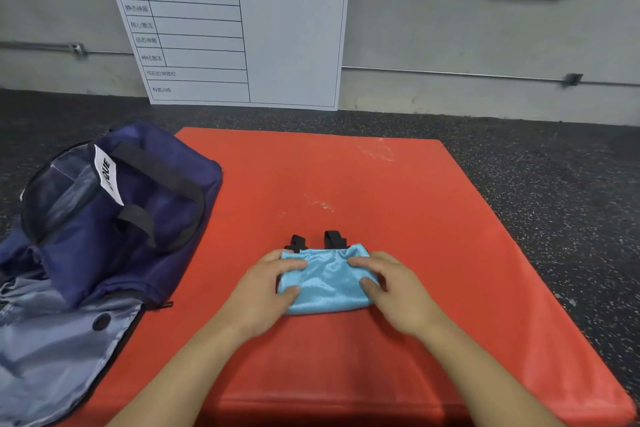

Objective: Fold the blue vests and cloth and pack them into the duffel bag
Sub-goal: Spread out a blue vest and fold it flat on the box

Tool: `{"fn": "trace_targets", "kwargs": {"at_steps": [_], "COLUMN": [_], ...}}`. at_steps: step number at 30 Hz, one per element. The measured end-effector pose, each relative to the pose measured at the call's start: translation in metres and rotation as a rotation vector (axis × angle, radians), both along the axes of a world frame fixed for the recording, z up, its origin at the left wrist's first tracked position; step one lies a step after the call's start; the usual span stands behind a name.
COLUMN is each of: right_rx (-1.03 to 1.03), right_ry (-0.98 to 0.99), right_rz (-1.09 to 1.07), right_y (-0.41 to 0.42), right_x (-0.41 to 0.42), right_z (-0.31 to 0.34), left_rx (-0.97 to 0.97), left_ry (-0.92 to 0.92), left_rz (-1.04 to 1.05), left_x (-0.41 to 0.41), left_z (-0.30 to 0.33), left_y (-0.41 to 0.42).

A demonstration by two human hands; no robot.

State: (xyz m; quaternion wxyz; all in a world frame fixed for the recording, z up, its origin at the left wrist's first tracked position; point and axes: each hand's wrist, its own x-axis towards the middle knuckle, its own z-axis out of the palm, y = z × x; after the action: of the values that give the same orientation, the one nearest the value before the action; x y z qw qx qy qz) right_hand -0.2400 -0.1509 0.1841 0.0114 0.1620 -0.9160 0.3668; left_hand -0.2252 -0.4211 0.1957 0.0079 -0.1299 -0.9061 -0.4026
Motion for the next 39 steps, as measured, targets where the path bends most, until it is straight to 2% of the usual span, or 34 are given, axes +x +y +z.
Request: {"fn": "trace_targets", "kwargs": {"at_steps": [4, 7, 12, 17, 21, 25, 28, 33, 39], "right_rx": [0.055, 0.070, 0.119, 0.074, -0.103, -0.356, -0.434, -0.473, -0.426], "right_ry": [0.041, -0.062, -0.149, -0.088, -0.140, -0.136, -0.145, -0.142, -0.008], "right_rz": [-0.034, 0.023, -0.040, -0.134, -0.105, -0.107, -0.095, -0.049, 0.076], "right_y": [-0.010, -0.019, -0.017, -0.009, -0.015, -0.021, -0.026, -0.044, -0.090], "right_x": [0.001, 0.005, 0.002, -0.002, -0.001, 0.003, 0.008, 0.018, 0.032], "right_z": [0.002, 0.001, 0.000, 0.002, 0.009, 0.023, 0.038, 0.055, 0.078], "left_rx": [0.026, -0.023, -0.054, -0.067, 0.058, 0.360, 0.498, 0.542, 0.499], "left_ry": [0.146, 0.044, -0.107, -0.047, -0.049, -0.119, -0.152, -0.121, -0.023], "left_rz": [0.023, 0.005, 0.075, 0.039, 0.007, 0.043, 0.056, 0.062, 0.101], "left_x": [0.003, 0.004, 0.007, 0.010, 0.011, 0.012, 0.014, 0.024, 0.055], "left_z": [-0.003, -0.012, -0.007, -0.012, -0.014, -0.001, 0.005, 0.020, 0.050], "left_y": [0.009, 0.010, -0.001, -0.006, -0.004, -0.004, -0.012, -0.029, -0.075]}}
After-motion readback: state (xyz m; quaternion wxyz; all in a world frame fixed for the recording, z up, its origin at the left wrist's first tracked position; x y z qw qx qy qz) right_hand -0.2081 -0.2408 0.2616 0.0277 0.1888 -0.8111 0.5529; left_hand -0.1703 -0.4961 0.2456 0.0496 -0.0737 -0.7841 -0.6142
